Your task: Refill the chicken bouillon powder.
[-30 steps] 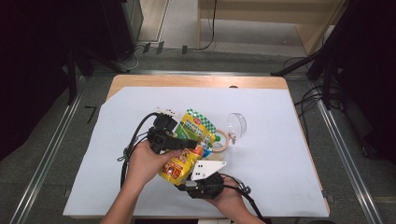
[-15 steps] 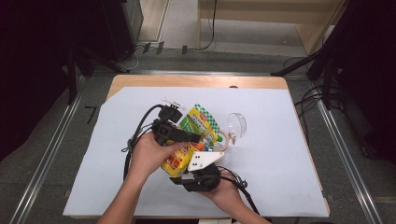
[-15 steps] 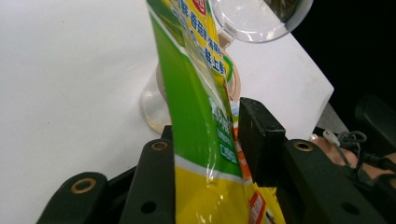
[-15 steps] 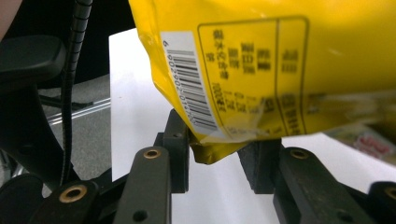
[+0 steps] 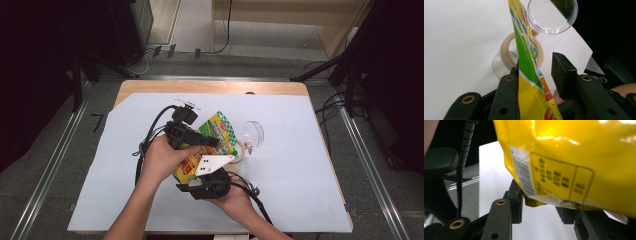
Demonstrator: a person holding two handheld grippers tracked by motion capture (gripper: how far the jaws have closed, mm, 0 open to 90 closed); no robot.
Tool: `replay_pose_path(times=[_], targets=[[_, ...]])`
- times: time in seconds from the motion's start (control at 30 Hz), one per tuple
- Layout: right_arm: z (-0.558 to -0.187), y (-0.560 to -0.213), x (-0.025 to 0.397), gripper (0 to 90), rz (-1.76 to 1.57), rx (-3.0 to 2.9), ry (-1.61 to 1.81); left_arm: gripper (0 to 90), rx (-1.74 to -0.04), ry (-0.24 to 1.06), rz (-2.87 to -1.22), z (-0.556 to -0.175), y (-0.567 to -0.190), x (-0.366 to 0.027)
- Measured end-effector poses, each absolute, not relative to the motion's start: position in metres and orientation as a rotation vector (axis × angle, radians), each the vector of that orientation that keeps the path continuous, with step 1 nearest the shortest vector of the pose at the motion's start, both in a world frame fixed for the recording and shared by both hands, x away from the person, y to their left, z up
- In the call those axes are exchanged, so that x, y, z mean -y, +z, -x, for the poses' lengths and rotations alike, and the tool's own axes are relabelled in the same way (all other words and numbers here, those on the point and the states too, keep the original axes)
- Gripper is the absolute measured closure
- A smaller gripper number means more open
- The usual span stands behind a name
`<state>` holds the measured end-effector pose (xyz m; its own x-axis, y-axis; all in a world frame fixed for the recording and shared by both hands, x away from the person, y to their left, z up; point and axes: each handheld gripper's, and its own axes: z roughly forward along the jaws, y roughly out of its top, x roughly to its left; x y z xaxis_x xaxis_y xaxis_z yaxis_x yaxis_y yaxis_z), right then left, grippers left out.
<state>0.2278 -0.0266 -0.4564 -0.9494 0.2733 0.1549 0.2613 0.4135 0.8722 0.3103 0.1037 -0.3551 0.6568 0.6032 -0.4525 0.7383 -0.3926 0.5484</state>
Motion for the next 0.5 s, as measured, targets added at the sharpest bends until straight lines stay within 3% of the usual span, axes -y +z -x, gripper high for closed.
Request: replay_pose_path(times=[0.5], targets=[[-0.2322, -0.4591, 0.0248, 65.8, -0.567, -2.606, 1.621, 69.0, -1.013, -0.216, -2.109, -0.3081, -0.3514, -0.0985]])
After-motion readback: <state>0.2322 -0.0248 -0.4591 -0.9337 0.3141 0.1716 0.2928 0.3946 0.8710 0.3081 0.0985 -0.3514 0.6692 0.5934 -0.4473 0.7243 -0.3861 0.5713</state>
